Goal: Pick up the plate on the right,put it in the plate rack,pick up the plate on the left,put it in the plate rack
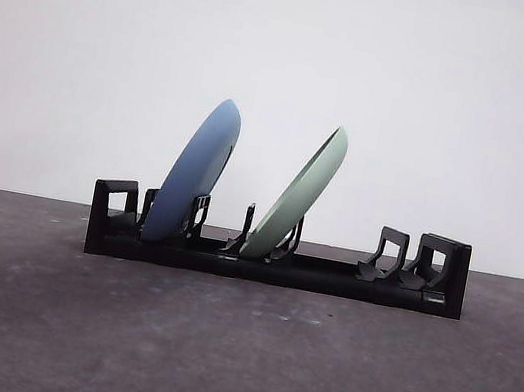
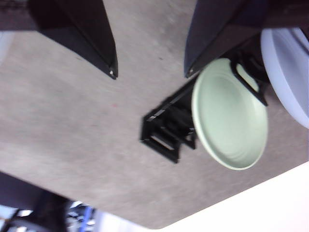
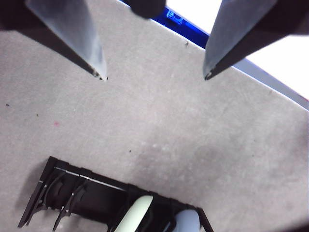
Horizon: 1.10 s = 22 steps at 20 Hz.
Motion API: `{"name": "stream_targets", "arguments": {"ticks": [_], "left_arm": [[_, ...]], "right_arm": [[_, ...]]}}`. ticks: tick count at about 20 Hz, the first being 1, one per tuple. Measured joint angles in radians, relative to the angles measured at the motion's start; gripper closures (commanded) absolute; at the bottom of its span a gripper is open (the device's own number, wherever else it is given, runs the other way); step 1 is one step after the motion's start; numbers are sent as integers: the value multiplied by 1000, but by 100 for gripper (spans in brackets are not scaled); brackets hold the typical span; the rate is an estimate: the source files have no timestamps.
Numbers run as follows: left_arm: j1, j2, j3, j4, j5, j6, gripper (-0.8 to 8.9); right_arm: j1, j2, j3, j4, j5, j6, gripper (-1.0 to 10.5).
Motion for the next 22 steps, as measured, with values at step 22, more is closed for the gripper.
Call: {"name": "stream_targets", "arguments": {"ticks": [22], "left_arm": [[0, -303, 0, -256, 60, 0, 816]], "right_arm": [[0, 21, 0, 0, -121, -24, 945]]}}
